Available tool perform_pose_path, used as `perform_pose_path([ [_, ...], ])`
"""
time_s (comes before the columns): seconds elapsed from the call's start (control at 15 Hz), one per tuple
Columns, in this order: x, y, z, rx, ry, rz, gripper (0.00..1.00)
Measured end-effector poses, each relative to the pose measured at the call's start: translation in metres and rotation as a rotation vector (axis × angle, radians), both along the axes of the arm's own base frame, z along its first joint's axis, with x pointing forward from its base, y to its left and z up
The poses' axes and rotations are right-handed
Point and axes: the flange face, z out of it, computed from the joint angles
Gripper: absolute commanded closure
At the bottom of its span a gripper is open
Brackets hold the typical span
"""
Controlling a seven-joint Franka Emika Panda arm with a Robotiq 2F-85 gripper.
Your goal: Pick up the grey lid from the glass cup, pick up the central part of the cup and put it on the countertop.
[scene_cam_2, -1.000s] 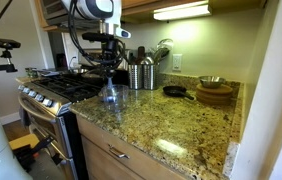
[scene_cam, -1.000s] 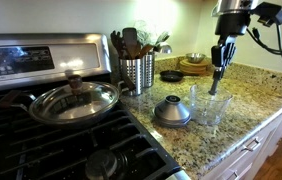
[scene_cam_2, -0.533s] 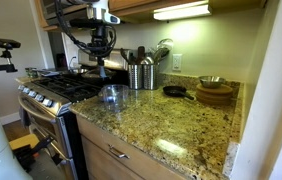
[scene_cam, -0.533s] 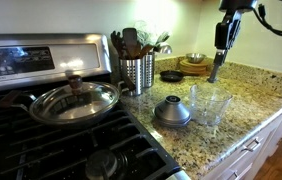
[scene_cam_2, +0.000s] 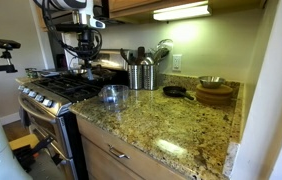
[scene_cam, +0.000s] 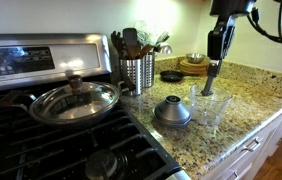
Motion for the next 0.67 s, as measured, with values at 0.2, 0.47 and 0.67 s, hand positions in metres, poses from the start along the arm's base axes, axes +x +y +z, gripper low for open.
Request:
perform_pose_path([
  [0.2, -0.002, 0.008, -0.021, -0.009, 0.018, -0.008, 0.91],
  [0.47, 0.001, 0.014, -0.055, 0.005, 0.03, -0.037, 0.91],
  [0.67, 0.004, 0.015, -0.077, 0.017, 0.032, -0.056, 0.91],
])
